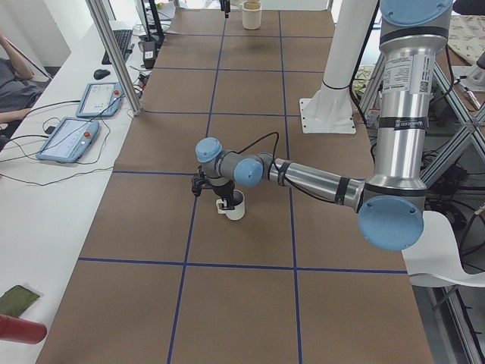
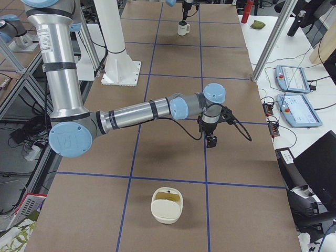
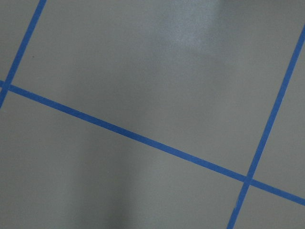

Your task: Left arm hands cup to right arm to dump lemon

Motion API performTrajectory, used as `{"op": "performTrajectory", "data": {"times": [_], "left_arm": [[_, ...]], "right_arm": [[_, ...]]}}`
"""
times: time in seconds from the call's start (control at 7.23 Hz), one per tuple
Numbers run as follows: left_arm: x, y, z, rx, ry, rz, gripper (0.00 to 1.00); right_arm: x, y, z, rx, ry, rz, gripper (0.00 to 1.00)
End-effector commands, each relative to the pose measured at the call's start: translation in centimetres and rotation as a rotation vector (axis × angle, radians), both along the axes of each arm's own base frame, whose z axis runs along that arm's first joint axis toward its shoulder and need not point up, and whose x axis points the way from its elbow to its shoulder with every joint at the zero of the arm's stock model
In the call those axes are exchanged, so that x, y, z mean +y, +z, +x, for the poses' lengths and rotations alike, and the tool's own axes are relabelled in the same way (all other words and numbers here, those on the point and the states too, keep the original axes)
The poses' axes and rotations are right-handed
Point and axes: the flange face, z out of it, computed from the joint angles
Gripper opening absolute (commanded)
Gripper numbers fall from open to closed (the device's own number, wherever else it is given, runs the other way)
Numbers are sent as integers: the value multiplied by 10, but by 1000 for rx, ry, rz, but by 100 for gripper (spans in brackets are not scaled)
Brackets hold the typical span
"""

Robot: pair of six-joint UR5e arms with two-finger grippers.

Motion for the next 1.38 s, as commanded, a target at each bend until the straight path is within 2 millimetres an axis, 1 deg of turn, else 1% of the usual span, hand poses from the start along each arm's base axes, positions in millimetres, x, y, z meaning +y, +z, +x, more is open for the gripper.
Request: {"op": "performTrajectory", "data": {"times": [0.0, 0.14, 0.28, 0.41, 0.55, 0.69, 0.83, 0.97, 1.11, 1.24], "left_arm": [[7, -15, -5, 11, 0, 32, 100], [7, -23, -12, -18, -19, 71, 100], [2, -20, -16, -73, -44, 98, 100], [-5, -29, -16, -77, -66, 118, 100], [-31, -64, -15, -45, -121, 160, 100], [-37, -72, -19, -33, -131, 190, 100], [-50, -71, -44, -37, -170, 226, 100], [-72, -72, -85, -52, -160, 306, 100], [-84, -44, -122, -83, -108, 354, 100], [-100, -19, -151, -106, -78, 373, 100]], "right_arm": [[0, 3, 0, 1, 0, -7, 100], [0, 4, 0, 2, 0, -8, 100], [1, 5, 0, 2, 0, -10, 100], [4, 9, 1, 3, 1, -18, 100], [5, 11, 1, 6, 0, -20, 100], [6, 13, 3, 8, 6, -28, 100], [13, 24, 5, 15, 20, -59, 100], [20, 35, 15, 18, 36, -77, 100], [27, 45, 32, 21, 54, -86, 100], [43, 61, 54, 26, 88, -111, 100]]}}
